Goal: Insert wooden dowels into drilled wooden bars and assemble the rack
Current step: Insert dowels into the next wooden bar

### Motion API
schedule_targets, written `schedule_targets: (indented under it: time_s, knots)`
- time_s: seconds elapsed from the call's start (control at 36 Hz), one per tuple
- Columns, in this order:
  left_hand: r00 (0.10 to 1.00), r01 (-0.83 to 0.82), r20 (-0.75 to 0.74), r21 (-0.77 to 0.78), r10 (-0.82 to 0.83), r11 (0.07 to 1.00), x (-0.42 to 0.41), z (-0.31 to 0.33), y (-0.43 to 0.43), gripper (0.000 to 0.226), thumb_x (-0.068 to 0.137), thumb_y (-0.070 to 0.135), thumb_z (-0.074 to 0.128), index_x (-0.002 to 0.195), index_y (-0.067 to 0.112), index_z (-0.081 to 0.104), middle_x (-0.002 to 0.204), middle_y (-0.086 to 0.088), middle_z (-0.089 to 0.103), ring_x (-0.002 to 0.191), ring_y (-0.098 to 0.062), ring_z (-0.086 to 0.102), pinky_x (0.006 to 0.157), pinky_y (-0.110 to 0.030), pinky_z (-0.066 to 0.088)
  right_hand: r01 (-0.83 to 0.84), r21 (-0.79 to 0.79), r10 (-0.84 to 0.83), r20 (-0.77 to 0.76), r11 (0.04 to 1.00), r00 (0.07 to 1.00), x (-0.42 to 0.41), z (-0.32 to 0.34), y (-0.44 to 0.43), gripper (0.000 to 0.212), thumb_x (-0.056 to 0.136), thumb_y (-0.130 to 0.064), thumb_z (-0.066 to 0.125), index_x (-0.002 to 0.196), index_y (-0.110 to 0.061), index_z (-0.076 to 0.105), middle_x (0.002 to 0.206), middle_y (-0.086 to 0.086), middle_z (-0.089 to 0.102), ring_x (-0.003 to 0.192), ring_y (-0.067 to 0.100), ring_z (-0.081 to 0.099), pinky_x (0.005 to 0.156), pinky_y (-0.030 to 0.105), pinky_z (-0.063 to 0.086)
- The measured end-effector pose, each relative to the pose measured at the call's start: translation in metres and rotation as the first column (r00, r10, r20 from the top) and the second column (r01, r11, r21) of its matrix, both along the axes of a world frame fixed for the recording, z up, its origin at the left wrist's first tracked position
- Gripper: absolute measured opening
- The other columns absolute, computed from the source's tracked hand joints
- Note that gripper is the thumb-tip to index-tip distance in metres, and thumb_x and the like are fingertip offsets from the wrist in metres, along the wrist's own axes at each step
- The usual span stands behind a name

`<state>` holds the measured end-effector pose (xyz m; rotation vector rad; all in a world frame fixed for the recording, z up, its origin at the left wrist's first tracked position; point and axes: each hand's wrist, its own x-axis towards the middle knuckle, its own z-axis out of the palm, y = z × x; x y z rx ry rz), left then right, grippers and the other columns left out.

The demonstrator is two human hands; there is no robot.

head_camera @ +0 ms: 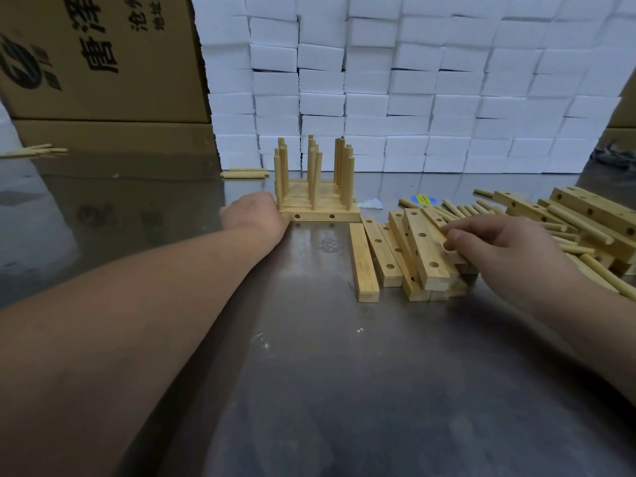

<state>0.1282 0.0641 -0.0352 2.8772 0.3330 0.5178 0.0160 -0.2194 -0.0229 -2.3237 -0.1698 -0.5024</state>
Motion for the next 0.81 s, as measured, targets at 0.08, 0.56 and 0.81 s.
schedule_targets:
  time_s: [0.08, 0.56, 0.81]
  knots:
    - [1.000, -0.001, -0.017, -0.012, 0.001, 1.000, 0.000, 0.001, 0.000, 0.038, 0.091, 0.052, 0.048, 0.104, 0.018, 0.060, 0.096, -0.003, 0.059, 0.097, -0.026, 0.056, 0.076, -0.033, 0.035, -0.006, 0.008, 0.006, -0.006, 1.000, 1.000, -0.002, 0.001, 0.001, 0.016, 0.089, -0.032, 0.053, 0.080, -0.042, 0.063, 0.083, -0.029, 0.058, 0.080, -0.011, 0.050, 0.062, 0.012, 0.033]
    - [0.987, 0.102, 0.151, -0.287, -0.060, 0.953, -0.046, 0.005, -0.026, 0.013, 0.090, 0.029, 0.042, 0.094, 0.018, 0.048, 0.072, 0.002, 0.050, 0.061, -0.012, 0.045, 0.049, -0.028, 0.029, 0.233, -0.204, -0.261, -0.127, 0.951, 0.957, 0.009, 0.004, -0.009, 0.030, 0.092, -0.023, 0.042, 0.110, -0.031, 0.064, 0.091, -0.003, 0.063, 0.063, 0.019, 0.056, 0.052, 0.026, 0.040]
    - [0.896, 0.390, 0.032, -0.531, -0.443, 0.752, -0.115, 0.003, -0.076, 0.039, 0.091, 0.042, 0.042, 0.126, 0.033, 0.054, 0.126, 0.005, 0.055, 0.095, -0.014, 0.057, 0.084, -0.029, 0.045, 0.191, -0.350, -0.280, -0.221, 0.917, 0.934, 0.007, 0.008, -0.010, 0.040, 0.094, -0.015, 0.034, 0.118, -0.033, 0.059, 0.116, 0.006, 0.059, 0.069, 0.020, 0.057, 0.053, 0.028, 0.043]
